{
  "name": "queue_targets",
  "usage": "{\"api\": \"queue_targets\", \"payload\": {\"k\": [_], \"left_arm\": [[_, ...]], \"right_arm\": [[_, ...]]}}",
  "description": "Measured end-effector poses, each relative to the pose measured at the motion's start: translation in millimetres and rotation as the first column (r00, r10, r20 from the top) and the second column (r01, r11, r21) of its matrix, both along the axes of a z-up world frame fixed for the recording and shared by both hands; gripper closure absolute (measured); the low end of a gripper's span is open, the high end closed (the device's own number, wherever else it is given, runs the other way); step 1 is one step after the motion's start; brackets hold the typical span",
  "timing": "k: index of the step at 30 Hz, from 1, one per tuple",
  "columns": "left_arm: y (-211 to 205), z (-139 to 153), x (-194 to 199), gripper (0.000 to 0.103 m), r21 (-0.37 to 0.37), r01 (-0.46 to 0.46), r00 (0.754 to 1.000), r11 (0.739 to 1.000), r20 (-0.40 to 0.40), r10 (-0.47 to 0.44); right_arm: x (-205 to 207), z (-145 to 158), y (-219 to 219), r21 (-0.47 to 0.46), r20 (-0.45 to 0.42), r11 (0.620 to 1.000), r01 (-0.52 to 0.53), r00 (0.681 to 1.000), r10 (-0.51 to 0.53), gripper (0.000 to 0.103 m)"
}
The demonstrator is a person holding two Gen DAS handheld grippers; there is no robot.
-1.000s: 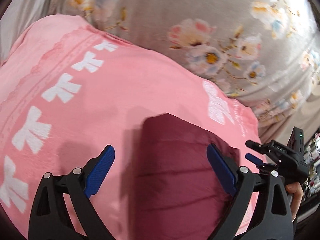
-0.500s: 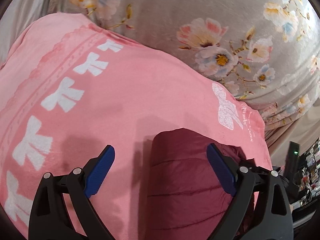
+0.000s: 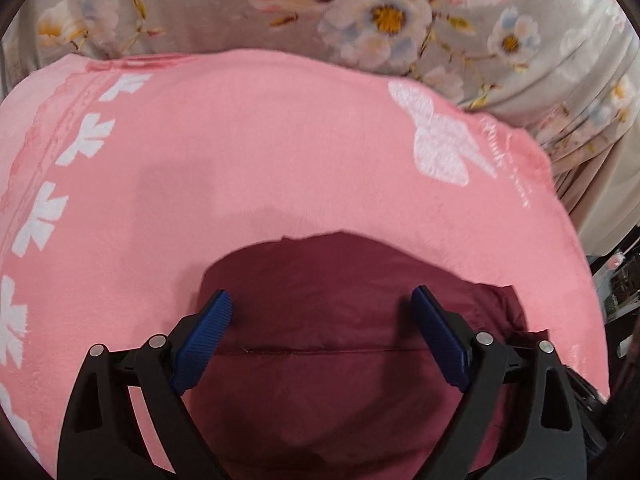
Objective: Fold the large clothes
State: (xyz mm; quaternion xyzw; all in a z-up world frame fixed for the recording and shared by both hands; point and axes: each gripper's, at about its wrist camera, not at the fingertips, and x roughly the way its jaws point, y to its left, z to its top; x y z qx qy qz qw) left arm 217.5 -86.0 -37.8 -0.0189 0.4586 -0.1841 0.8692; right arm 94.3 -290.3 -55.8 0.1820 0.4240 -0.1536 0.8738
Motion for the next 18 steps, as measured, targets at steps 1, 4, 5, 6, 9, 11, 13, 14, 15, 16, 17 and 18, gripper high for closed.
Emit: {"api": "queue_targets", "payload": {"k": [1, 4, 5, 6, 9, 11, 13, 14, 15, 16, 17, 18], "left_arm": [[-3, -8, 1, 0.014, 0.008, -0.005, 1.000, 1.000, -0.006, 0.006], [-7, -20, 4, 0.011, 0.035, -0.016, 1.000, 0.999, -0.003, 0.016], [-7, -23, 5, 0.009, 0.039, -0.018, 1.000, 0.999, -0.007, 0.018], [-8, -27, 7, 0.008, 0.043, -0.022, 1.000, 0.999, -0.008, 0.023], [-10, -35, 9, 0.005, 0.057, -0.032, 1.000, 0.998, 0.000, 0.032], [-13, -39, 9, 0.005, 0.074, -0.035, 0.999, 0.997, 0.016, 0.034], [-16, -42, 7, 0.005, 0.088, -0.041, 0.999, 0.995, 0.034, 0.038], [-18, -43, 6, 0.005, 0.096, -0.044, 0.998, 0.994, 0.044, 0.040], [-20, -44, 6, 0.005, 0.102, -0.046, 0.998, 0.994, 0.051, 0.041], [-21, -45, 6, 0.005, 0.110, -0.048, 0.997, 0.993, 0.060, 0.041], [-22, -45, 5, 0.005, 0.116, -0.050, 0.997, 0.992, 0.069, 0.042], [-23, -46, 5, 0.005, 0.119, -0.053, 0.996, 0.991, 0.076, 0.044]], "right_arm": [[0, -2, 1, -0.008, 0.000, 1.000, -0.001, 1.000, 0.001, 0.098], [3, -10, 2, -0.024, -0.002, 1.000, 0.000, 1.000, 0.000, 0.098], [4, -14, 3, -0.034, -0.002, 0.999, -0.001, 1.000, 0.000, 0.098], [5, -15, 3, -0.040, -0.003, 0.999, -0.002, 1.000, 0.001, 0.097], [6, -23, 4, -0.054, -0.002, 0.999, -0.003, 1.000, 0.003, 0.096], [8, -28, 3, -0.052, 0.001, 0.999, -0.002, 1.000, 0.002, 0.095], [8, -32, 1, -0.044, 0.008, 0.999, -0.002, 1.000, 0.002, 0.093], [8, -34, 1, -0.039, 0.015, 0.999, -0.001, 1.000, 0.001, 0.093], [8, -36, 0, -0.037, 0.021, 0.999, 0.000, 1.000, 0.000, 0.093], [9, -37, 1, -0.038, 0.024, 0.999, 0.001, 1.000, 0.000, 0.092], [9, -38, 1, -0.043, 0.027, 0.999, 0.000, 1.000, 0.002, 0.092], [10, -39, 2, -0.051, 0.031, 0.999, -0.002, 1.000, 0.003, 0.092]]}}
